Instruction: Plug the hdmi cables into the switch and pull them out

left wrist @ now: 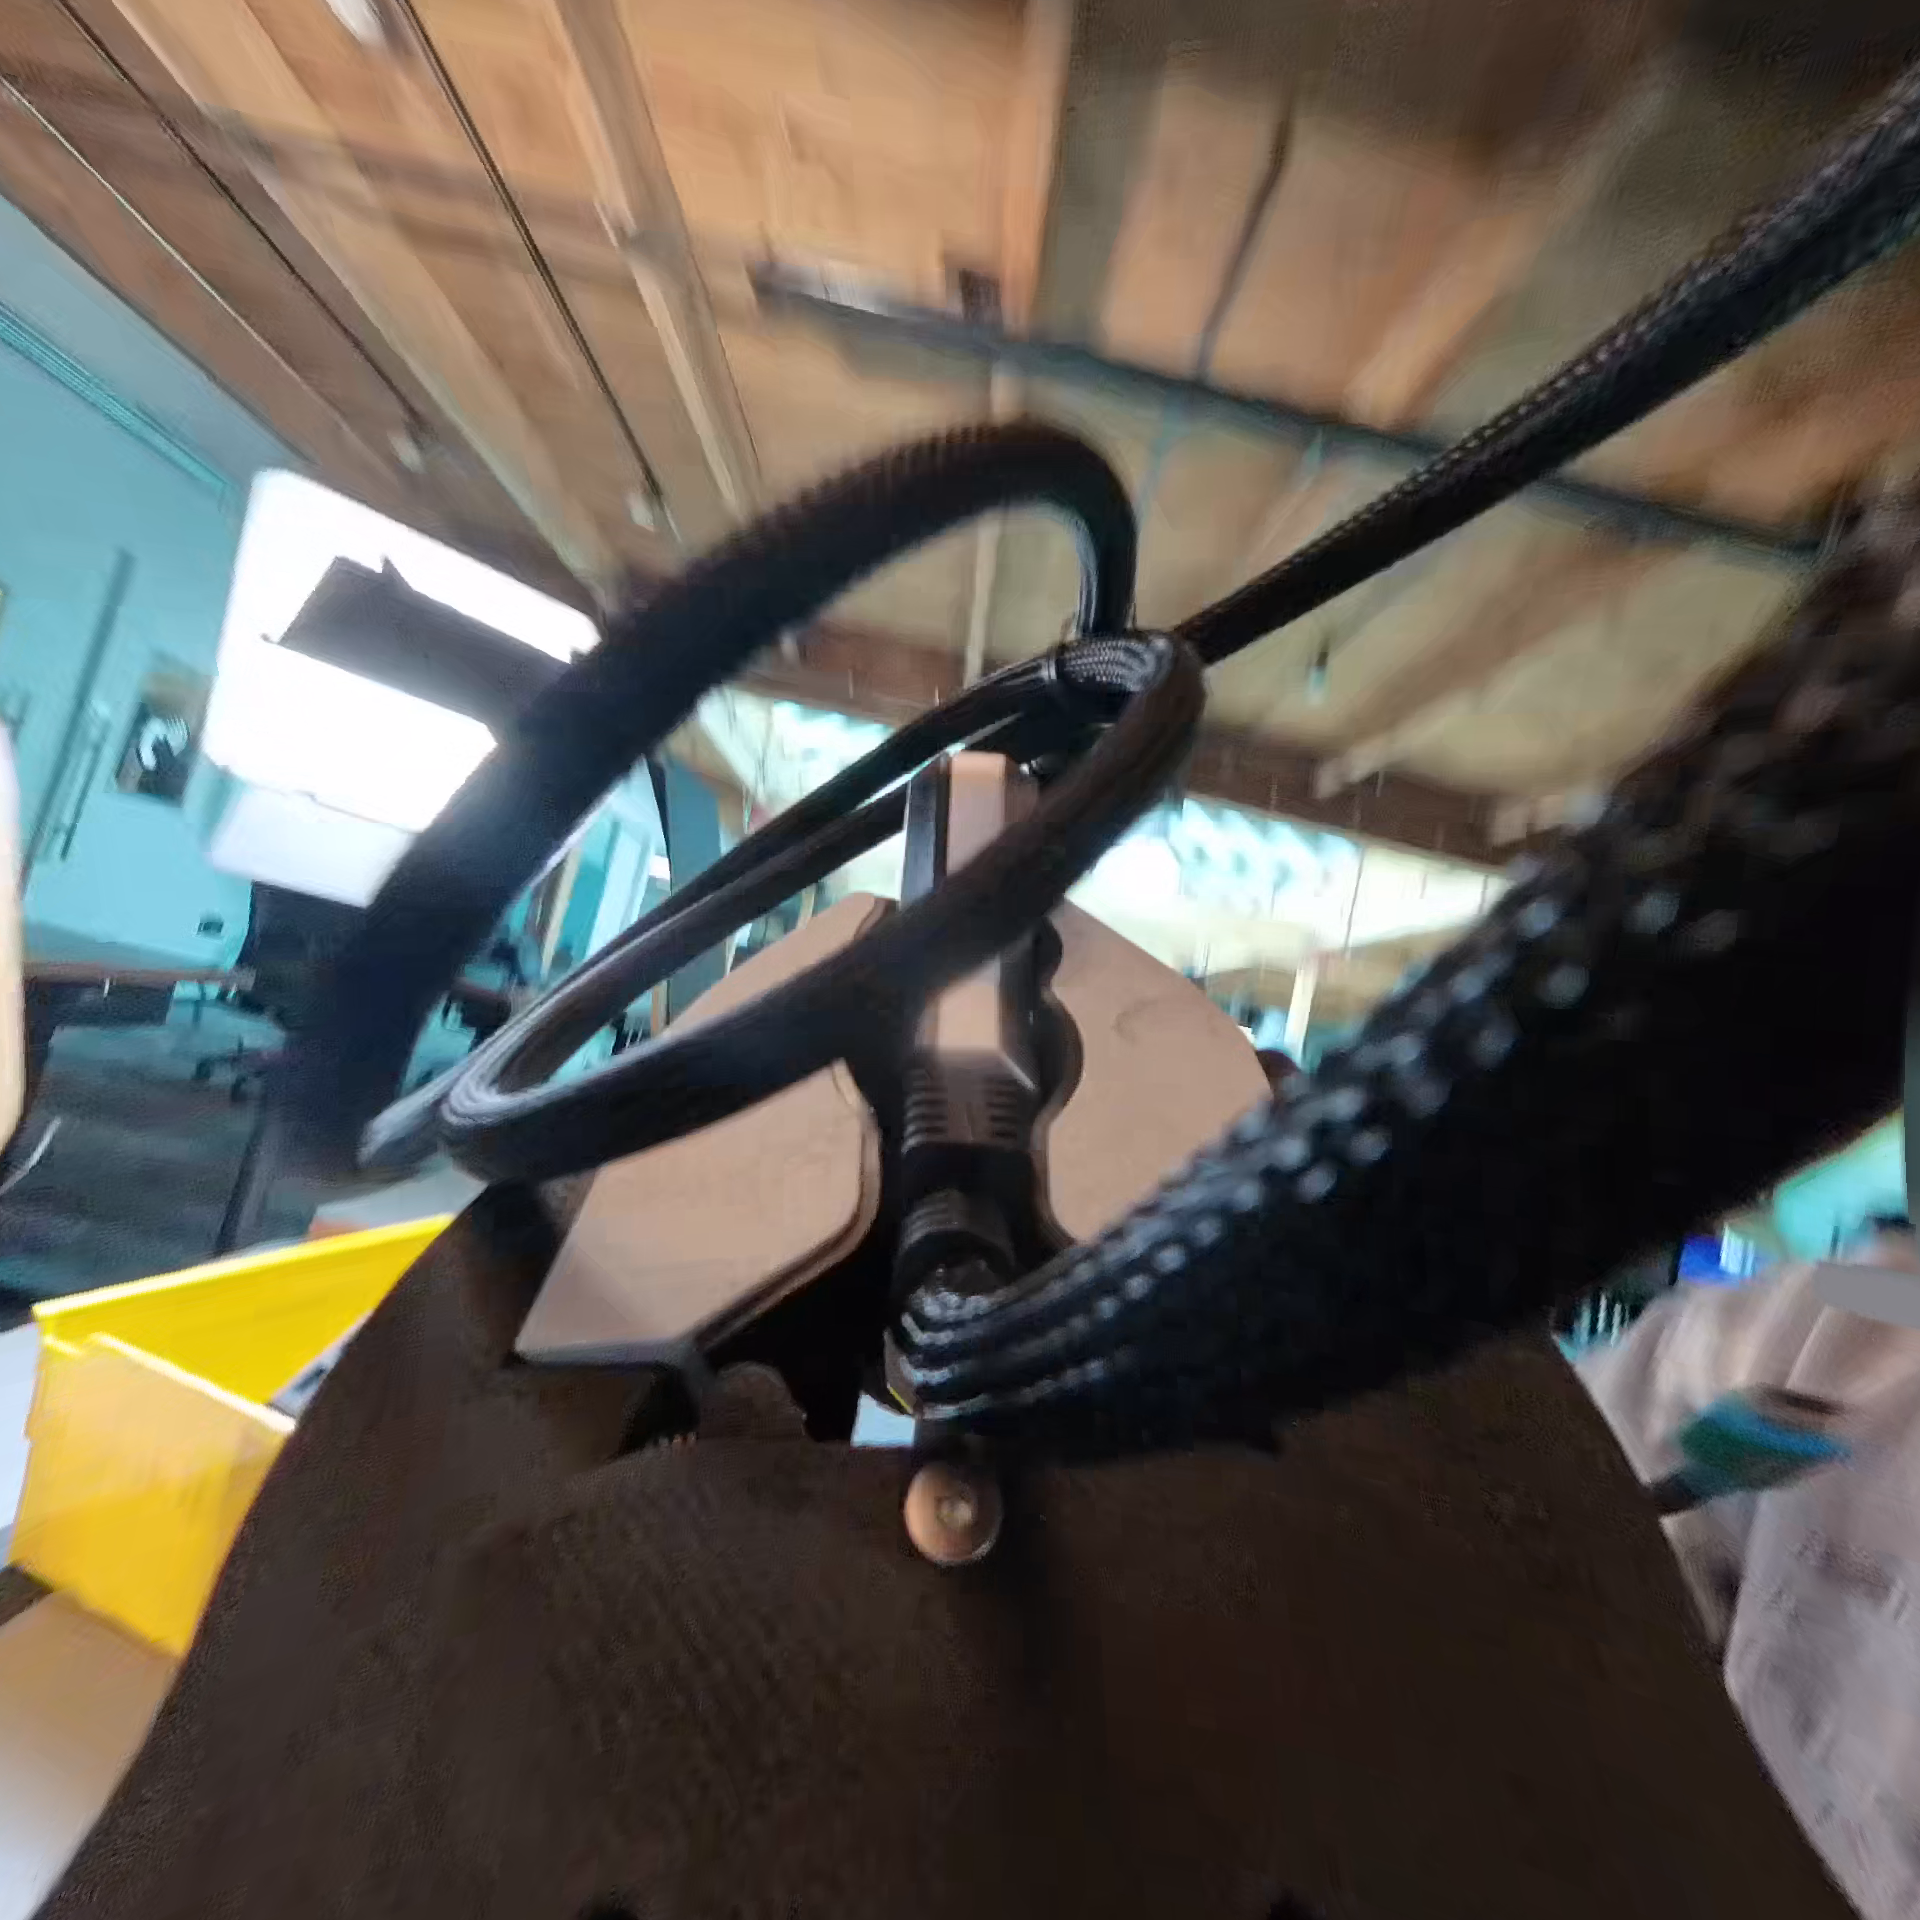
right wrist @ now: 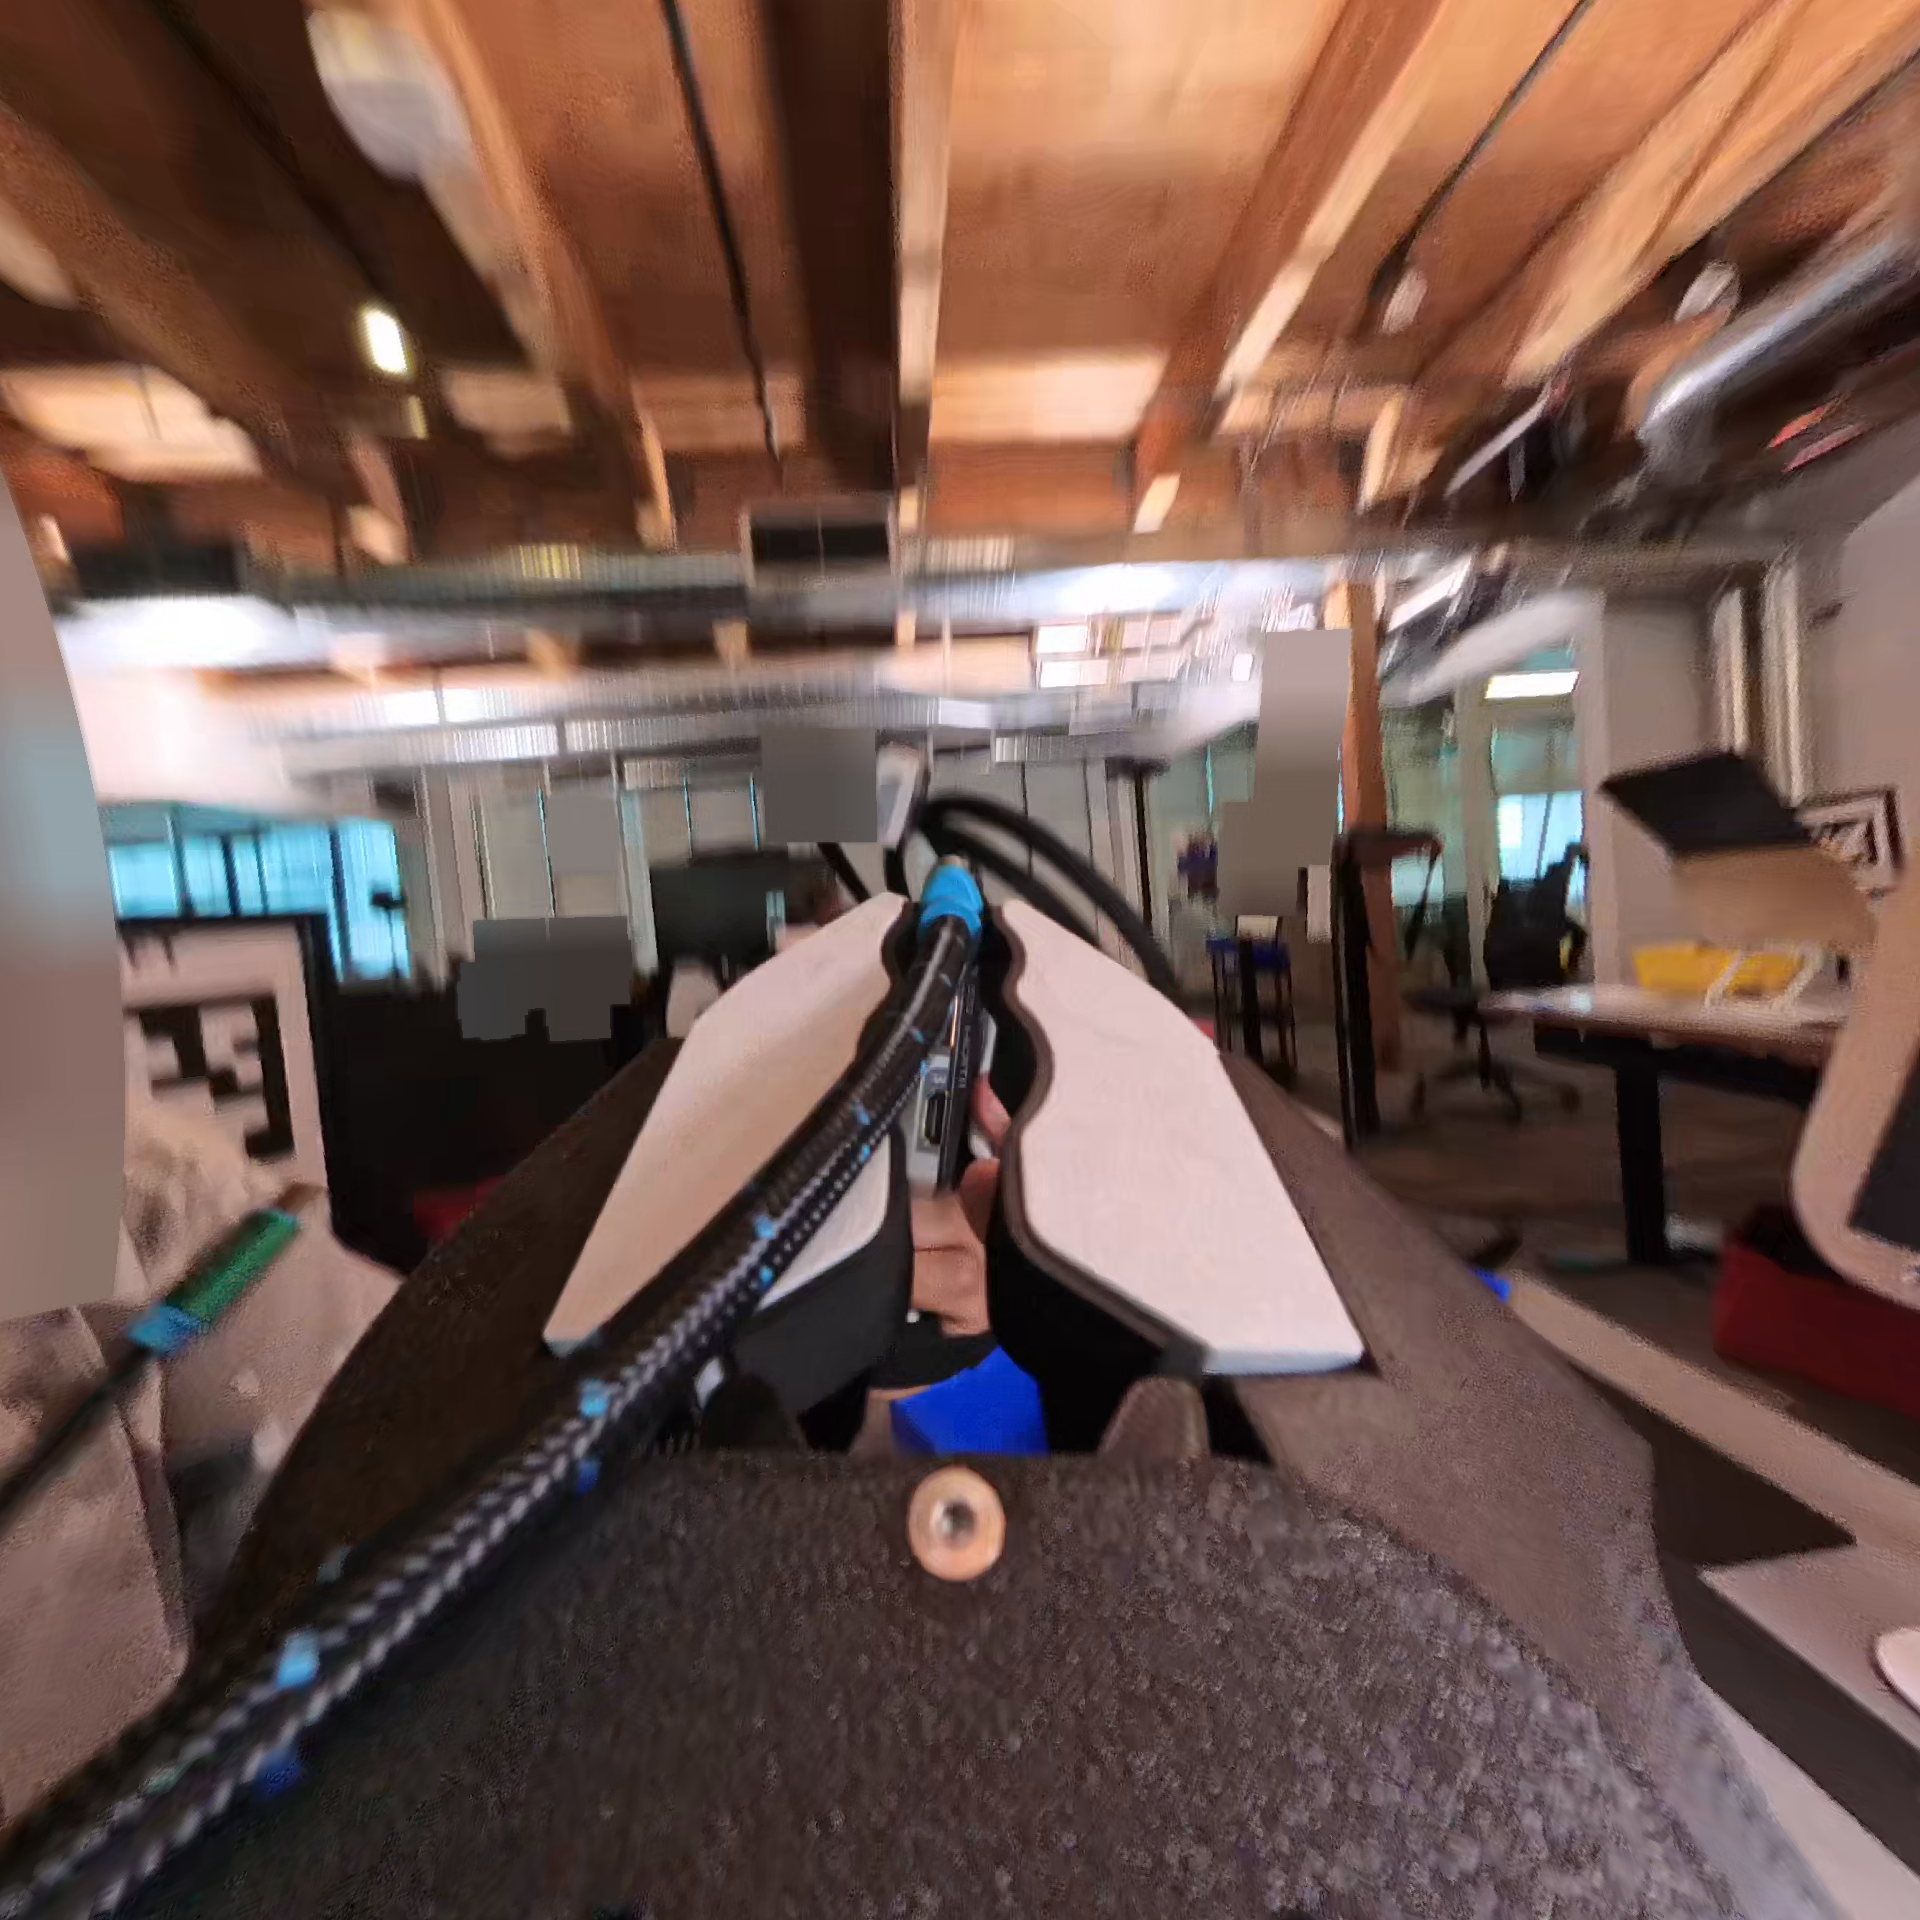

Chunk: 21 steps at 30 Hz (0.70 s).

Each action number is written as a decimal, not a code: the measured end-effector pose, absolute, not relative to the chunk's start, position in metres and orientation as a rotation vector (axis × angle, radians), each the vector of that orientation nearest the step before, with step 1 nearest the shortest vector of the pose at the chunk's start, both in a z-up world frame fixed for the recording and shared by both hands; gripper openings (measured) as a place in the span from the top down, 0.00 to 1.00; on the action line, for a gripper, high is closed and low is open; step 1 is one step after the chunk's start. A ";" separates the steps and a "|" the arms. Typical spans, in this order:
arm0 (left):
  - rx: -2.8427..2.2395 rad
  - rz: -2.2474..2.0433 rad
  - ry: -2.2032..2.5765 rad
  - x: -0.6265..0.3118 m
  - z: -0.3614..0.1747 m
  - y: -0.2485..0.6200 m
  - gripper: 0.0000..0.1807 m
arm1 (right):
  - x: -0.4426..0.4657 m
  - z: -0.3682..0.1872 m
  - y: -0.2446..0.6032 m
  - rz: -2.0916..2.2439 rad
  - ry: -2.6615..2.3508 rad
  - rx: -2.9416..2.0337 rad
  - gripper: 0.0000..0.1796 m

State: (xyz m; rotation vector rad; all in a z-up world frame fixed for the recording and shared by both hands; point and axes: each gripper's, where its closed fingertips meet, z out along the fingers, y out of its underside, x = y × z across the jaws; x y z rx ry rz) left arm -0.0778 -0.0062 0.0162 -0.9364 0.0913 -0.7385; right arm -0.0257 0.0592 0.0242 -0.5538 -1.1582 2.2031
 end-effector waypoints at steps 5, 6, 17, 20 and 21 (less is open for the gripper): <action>-0.969 -0.516 0.130 -0.112 0.045 -0.052 0.87 | -0.002 0.035 0.094 1.937 -1.190 -0.618 0.94; -1.004 -0.480 0.140 -0.109 0.046 -0.049 0.87 | -0.003 0.036 0.100 1.931 -1.186 -0.649 0.94; -1.125 -0.449 0.035 -0.135 0.036 -0.047 0.87 | -0.035 -0.062 0.233 1.170 -1.460 -1.698 0.94; -1.142 -0.458 0.019 -0.139 0.034 -0.046 0.87 | -0.023 -0.104 0.269 1.020 -1.544 -2.000 0.94; -1.146 -0.451 0.016 -0.140 0.034 -0.046 0.87 | -0.016 -0.117 0.276 1.000 -1.567 -2.096 0.94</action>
